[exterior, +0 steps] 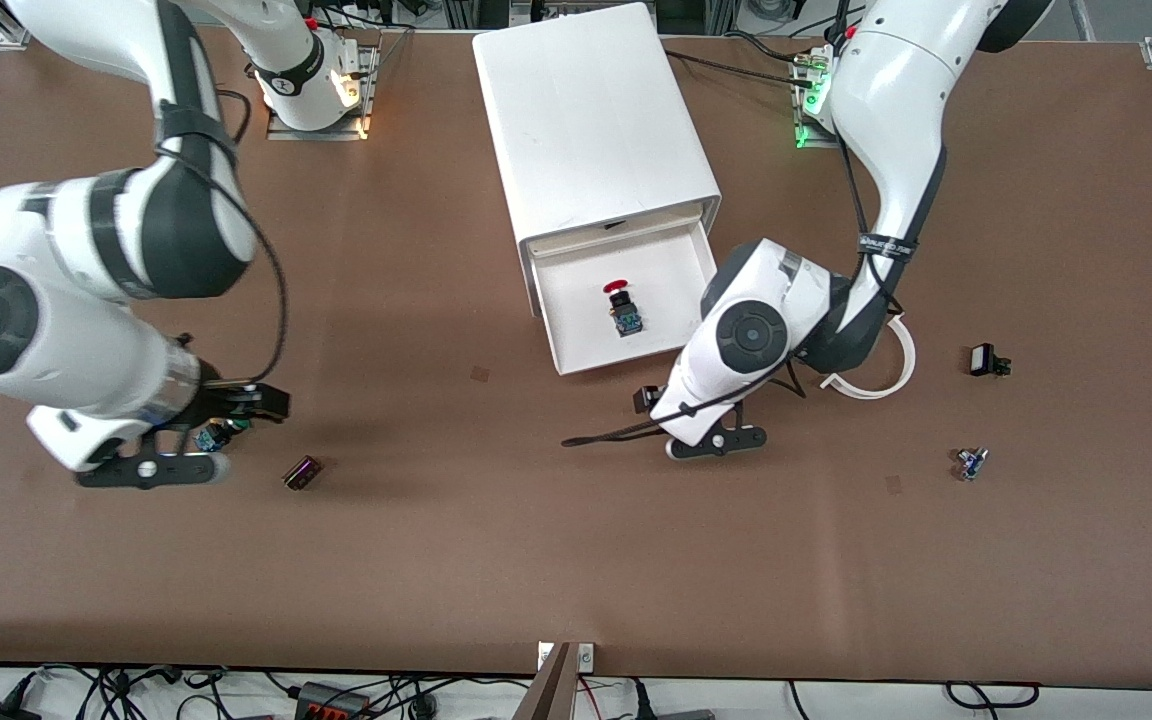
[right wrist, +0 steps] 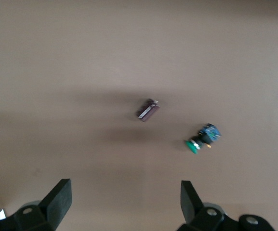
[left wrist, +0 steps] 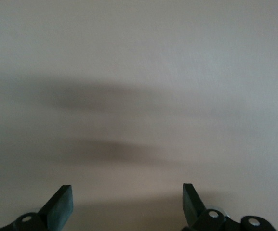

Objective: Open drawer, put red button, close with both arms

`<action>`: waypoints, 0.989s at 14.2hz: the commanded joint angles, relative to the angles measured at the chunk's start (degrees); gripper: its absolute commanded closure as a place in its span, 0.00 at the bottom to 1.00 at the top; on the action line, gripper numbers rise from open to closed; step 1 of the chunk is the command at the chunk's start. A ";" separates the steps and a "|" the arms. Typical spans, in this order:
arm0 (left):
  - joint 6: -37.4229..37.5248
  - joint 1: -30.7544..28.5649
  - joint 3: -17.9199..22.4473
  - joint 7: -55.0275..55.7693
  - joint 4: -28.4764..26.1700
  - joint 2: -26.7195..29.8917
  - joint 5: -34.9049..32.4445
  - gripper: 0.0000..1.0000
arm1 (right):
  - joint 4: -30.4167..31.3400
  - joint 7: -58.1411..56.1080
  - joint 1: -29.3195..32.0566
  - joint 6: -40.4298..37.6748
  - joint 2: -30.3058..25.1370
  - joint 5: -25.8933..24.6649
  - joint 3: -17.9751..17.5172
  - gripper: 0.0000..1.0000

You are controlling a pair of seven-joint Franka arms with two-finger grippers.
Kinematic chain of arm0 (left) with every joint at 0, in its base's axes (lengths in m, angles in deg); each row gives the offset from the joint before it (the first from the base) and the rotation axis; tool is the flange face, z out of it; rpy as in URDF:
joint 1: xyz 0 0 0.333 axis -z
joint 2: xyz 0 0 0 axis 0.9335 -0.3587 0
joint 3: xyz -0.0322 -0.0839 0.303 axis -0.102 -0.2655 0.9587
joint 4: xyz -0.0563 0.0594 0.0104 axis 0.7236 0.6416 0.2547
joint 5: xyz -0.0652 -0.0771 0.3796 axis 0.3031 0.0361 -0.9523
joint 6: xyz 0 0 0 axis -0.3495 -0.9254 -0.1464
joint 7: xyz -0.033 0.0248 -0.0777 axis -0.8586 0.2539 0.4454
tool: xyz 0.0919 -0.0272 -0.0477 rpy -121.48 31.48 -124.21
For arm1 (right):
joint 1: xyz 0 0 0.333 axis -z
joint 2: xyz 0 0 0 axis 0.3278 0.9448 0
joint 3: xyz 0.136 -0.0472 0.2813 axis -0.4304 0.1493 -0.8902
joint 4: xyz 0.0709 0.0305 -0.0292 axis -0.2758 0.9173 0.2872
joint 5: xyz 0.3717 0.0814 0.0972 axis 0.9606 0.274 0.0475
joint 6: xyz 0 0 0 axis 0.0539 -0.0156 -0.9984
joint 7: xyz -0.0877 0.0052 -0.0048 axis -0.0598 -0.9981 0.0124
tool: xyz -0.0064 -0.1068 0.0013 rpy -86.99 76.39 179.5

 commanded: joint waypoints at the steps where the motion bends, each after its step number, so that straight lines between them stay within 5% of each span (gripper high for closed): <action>1: -0.22 -1.71 -5.90 8.45 -7.43 4.71 0.87 0.00 | 1.91 -0.99 2.24 -2.28 -3.39 0.40 -0.62 0.00; 5: 0.56 -1.62 -11.54 17.20 -11.82 6.64 0.88 0.00 | 6.72 -2.13 6.89 -3.08 -8.73 0.22 -1.32 0.00; 11: 7.77 -1.27 -16.20 17.47 -14.65 9.12 1.32 0.00 | 14.46 -5.04 20.06 -3.61 -17.53 -2.67 -12.81 0.00; 14: 11.46 -1.62 -17.52 17.29 -14.12 9.20 1.67 0.00 | 16.85 -5.83 20.70 -3.87 -19.65 -4.61 -13.89 0.00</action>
